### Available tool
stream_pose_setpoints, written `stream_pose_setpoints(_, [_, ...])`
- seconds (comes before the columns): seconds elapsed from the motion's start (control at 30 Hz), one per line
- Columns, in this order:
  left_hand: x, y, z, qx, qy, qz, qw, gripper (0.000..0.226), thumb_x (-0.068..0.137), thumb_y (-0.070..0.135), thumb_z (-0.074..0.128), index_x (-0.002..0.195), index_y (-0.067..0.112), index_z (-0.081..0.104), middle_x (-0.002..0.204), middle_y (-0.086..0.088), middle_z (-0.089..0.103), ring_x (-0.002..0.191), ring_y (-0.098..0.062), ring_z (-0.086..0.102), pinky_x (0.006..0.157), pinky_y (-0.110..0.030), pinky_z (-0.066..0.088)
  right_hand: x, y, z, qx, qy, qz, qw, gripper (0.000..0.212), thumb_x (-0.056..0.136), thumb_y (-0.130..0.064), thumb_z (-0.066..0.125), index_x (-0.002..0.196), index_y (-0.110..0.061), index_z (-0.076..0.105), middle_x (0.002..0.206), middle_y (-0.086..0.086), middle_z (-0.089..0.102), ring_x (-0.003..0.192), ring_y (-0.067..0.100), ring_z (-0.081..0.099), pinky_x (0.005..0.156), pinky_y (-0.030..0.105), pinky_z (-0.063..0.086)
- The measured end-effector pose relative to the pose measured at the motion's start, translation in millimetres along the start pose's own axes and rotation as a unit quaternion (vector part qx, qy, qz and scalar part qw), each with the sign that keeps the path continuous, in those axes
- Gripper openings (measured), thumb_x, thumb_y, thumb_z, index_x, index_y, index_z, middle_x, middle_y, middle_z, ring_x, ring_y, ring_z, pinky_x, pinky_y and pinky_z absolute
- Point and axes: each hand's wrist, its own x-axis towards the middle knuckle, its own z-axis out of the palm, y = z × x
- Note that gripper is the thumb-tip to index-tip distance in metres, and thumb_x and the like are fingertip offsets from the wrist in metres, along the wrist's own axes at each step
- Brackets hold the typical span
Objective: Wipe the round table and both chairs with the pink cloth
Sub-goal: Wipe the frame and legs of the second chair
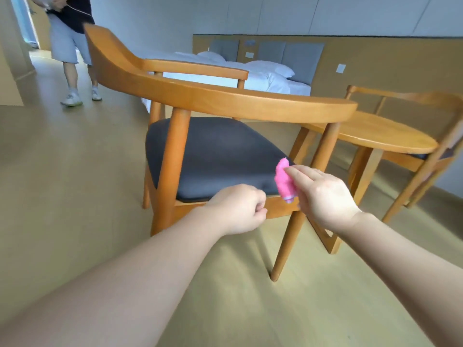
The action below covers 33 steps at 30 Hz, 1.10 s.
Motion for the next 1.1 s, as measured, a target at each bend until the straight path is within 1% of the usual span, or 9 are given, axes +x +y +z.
stream_pose_setpoints(0.13, [56.4,50.4,42.0,-0.046,0.003,0.04,0.998,0.017,0.09,0.034,0.053,0.104,0.023,0.052,0.109,0.002,0.056,0.097,-0.021,0.055,0.079,-0.032,0.044,-46.4,50.8,-3.7,0.033,-0.011,0.124,0.992,0.038,0.09,-0.013,0.06,0.128,-0.008,0.056,0.111,0.008,0.066,0.091,0.03,0.066,0.071,0.033,0.052])
stream_pose_setpoints(0.27, [113.5,96.7,63.3,-0.09,0.012,0.066,0.994,0.029,0.089,0.03,0.057,0.117,0.024,0.048,0.116,0.003,0.056,0.097,-0.021,0.058,0.074,-0.034,0.047,-80.3,90.5,-11.8,0.095,-0.027,0.224,0.97,0.033,0.094,-0.022,0.048,0.126,-0.017,0.056,0.105,-0.001,0.066,0.084,0.022,0.066,0.074,0.033,0.052])
stream_pose_setpoints(0.47, [186.9,158.3,30.1,-0.149,-0.023,0.129,0.98,0.041,0.087,0.026,0.06,0.125,0.026,0.045,0.114,0.0,0.058,0.095,-0.023,0.058,0.08,-0.04,0.051,-77.4,143.7,-69.0,0.264,-0.016,0.338,0.903,0.024,0.096,-0.015,0.041,0.101,-0.027,0.06,0.069,-0.002,0.065,0.052,0.016,0.064,0.042,0.032,0.048])
stream_pose_setpoints(0.53, [210.6,177.4,-4.3,-0.167,-0.031,0.143,0.975,0.032,0.087,0.027,0.058,0.119,0.026,0.054,0.107,0.002,0.059,0.095,-0.021,0.057,0.08,-0.036,0.05,-57.8,161.2,-104.2,0.301,0.001,0.364,0.881,0.024,0.097,-0.019,0.038,0.093,-0.027,0.06,0.065,0.002,0.063,0.048,0.02,0.062,0.038,0.028,0.043])
stream_pose_setpoints(0.63, [250.2,198.0,-74.1,-0.176,-0.037,0.144,0.973,0.011,0.087,0.031,0.055,0.092,0.024,0.061,0.087,0.005,0.054,0.086,-0.023,0.056,0.07,-0.034,0.046,-13.8,185.2,-161.9,0.317,0.019,0.385,0.866,0.026,0.098,-0.031,0.036,0.096,-0.029,0.062,0.079,-0.003,0.066,0.069,0.017,0.063,0.058,0.032,0.05])
stream_pose_setpoints(0.7, [277.4,206.9,-129.5,-0.14,-0.04,0.132,0.98,0.022,0.089,0.039,0.051,0.071,0.028,0.051,0.08,0.008,0.046,0.074,-0.02,0.053,0.058,-0.033,0.04,23.2,201.7,-204.0,0.347,0.007,0.408,0.845,0.033,0.098,-0.046,0.033,0.104,-0.033,0.062,0.087,-0.01,0.067,0.08,0.011,0.063,0.068,0.026,0.049])
stream_pose_setpoints(0.8, [313.6,210.2,-223.3,-0.134,-0.036,0.113,0.984,0.037,0.092,0.049,0.046,0.061,0.027,0.046,0.077,0.008,0.046,0.065,-0.013,0.049,0.052,-0.029,0.034,89.9,222.2,-273.3,0.393,-0.044,0.399,0.827,0.041,0.092,-0.063,0.038,0.106,-0.032,0.062,0.088,-0.013,0.066,0.08,0.007,0.061,0.07,0.022,0.048])
stream_pose_setpoints(0.97, [353.8,191.5,-392.6,-0.192,-0.097,0.098,0.972,0.043,0.093,0.048,0.048,0.058,0.024,0.043,0.06,0.005,0.047,0.055,-0.013,0.047,0.05,-0.029,0.033,223.4,235.5,-380.5,0.347,-0.103,0.373,0.854,0.027,0.089,-0.02,0.062,0.114,-0.029,0.058,0.094,-0.012,0.063,0.087,0.006,0.061,0.075,0.026,0.05])
stream_pose_setpoints(1.1, [361.5,163.7,-506.7,-0.219,-0.103,0.096,0.966,0.04,0.095,0.046,0.044,0.064,0.023,0.039,0.06,0.006,0.046,0.054,-0.013,0.045,0.051,-0.032,0.034,324.0,219.9,-448.1,0.35,-0.081,0.359,0.861,0.018,0.09,-0.014,0.061,0.104,-0.024,0.062,0.091,-0.009,0.064,0.086,0.008,0.062,0.074,0.026,0.053])
